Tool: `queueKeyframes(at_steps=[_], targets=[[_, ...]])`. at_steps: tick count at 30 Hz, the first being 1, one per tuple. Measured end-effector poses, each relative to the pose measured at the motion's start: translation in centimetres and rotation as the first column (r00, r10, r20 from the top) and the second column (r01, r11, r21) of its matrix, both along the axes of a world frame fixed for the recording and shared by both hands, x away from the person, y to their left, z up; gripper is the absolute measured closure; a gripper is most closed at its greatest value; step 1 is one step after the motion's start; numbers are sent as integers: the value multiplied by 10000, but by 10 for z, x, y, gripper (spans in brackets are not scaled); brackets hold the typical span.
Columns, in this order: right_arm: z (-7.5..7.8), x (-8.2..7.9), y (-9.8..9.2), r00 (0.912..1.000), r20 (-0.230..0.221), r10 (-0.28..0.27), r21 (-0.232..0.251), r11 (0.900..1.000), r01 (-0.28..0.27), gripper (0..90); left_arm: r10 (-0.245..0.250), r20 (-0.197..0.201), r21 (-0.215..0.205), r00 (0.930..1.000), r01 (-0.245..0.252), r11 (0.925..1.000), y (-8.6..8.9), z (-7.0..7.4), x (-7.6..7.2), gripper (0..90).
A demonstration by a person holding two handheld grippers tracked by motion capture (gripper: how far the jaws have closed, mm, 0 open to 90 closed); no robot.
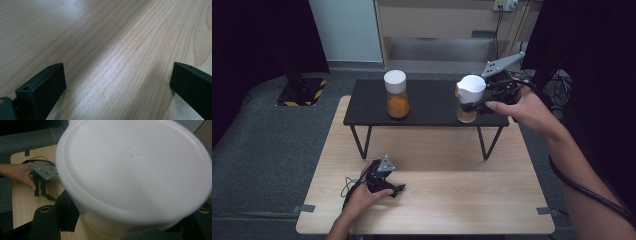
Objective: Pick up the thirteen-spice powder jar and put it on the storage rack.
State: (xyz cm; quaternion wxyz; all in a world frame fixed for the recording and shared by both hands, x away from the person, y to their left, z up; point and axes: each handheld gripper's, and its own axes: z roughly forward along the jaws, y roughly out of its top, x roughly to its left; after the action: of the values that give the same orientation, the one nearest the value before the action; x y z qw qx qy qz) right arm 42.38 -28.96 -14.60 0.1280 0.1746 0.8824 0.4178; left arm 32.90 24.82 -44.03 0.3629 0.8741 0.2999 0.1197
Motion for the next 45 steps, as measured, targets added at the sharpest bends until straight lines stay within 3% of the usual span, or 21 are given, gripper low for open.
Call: queueKeyframes(at_steps=[8, 22, 45], targets=[[-10, 21, 3, 9995, -211, -242, 13, 9997, 242, 314, -4, -6, 3, 10000, 4, 10000, 0, 0, 0, 0], [-22, 42, 11, 9981, -457, -411, -9, 9992, 411, 314, 16, 7, -10, 10000, -16, 10000, 0, 0, 0, 0], [-32, 48, 7, 9967, -631, -517, 161, 9985, 528, 311, 26, 9, -8, 10000, -26, 10000, 0, 0, 0, 0]])
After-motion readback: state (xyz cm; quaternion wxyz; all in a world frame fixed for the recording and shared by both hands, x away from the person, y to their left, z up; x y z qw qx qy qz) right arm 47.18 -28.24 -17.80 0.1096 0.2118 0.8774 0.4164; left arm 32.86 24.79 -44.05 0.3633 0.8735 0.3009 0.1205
